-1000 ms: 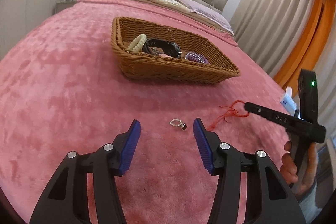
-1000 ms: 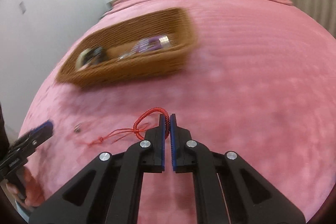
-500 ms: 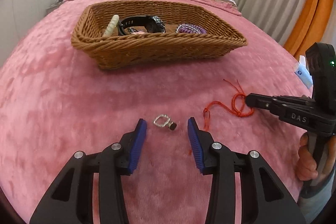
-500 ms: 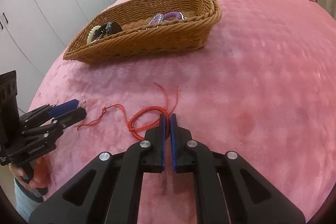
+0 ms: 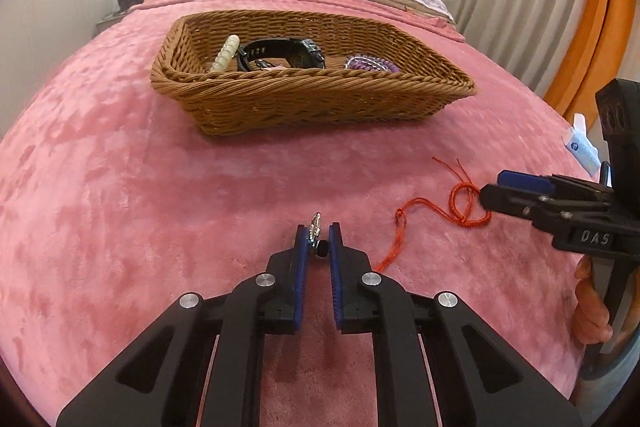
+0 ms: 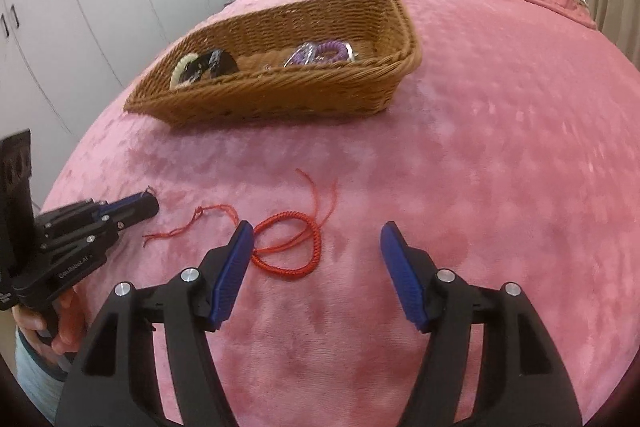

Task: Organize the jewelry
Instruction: 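Grasp the small silver charm with left tool while right tool holds the red cord, then carry cord and charm over the wicker basket and open both tools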

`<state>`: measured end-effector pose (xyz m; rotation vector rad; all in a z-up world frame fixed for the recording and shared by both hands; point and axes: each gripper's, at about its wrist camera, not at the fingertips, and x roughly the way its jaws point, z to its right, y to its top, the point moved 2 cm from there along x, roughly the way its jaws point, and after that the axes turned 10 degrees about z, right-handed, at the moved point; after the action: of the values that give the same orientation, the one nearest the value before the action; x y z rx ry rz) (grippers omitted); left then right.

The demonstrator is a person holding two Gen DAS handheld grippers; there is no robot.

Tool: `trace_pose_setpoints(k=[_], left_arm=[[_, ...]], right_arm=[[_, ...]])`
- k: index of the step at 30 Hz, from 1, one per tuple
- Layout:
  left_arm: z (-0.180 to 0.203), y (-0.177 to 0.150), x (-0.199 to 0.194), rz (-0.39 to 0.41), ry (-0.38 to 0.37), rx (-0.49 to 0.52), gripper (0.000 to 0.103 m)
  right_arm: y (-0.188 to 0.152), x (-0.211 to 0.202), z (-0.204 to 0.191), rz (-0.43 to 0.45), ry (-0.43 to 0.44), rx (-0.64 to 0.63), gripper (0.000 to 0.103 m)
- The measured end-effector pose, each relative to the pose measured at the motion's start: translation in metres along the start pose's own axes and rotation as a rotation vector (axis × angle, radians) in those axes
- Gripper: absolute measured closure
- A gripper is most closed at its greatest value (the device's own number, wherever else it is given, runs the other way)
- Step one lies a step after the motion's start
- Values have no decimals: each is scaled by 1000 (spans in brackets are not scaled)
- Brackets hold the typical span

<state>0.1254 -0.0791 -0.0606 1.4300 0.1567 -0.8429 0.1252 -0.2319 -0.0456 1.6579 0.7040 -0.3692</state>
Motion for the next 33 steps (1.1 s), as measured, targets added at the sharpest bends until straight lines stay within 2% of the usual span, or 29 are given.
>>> trace_pose_setpoints(k=[3,8,9,10,12,15,21,26,28,33], left_arm=[[1,0,0,3,0,-2,95],[2,0,-2,15,-10,2,95],[3,-1,-4,20,-10,8,95],[4,-1,-4,24,-10,12,95],[4,0,-6,33,-11,16,95],[4,0,-9,47,-15,14,95],[6,4,-21,104,-20,20,95],[11,11,-32,148,-6,40,95],[15,19,-38,154,-8,51,95],[23,53,-59,222,-22,67,95]], right_arm=[[-5,8,-16,-25,-6,-61,41],[-13,17,-37,-26,-121,-185,42],[-13,16,-40,-20,-126,-197,53],[-14,17,-42,-17,-118,-204,69],[-14,16,-46,-14,-91,-214,86],[-15,15,-50,-2,-97,-237,93],[-8,0,-52,66,-73,-211,93],[9,-27,-54,166,-46,-199,93],[20,-39,-55,190,5,-161,93],[58,-59,-60,267,26,-125,93]])
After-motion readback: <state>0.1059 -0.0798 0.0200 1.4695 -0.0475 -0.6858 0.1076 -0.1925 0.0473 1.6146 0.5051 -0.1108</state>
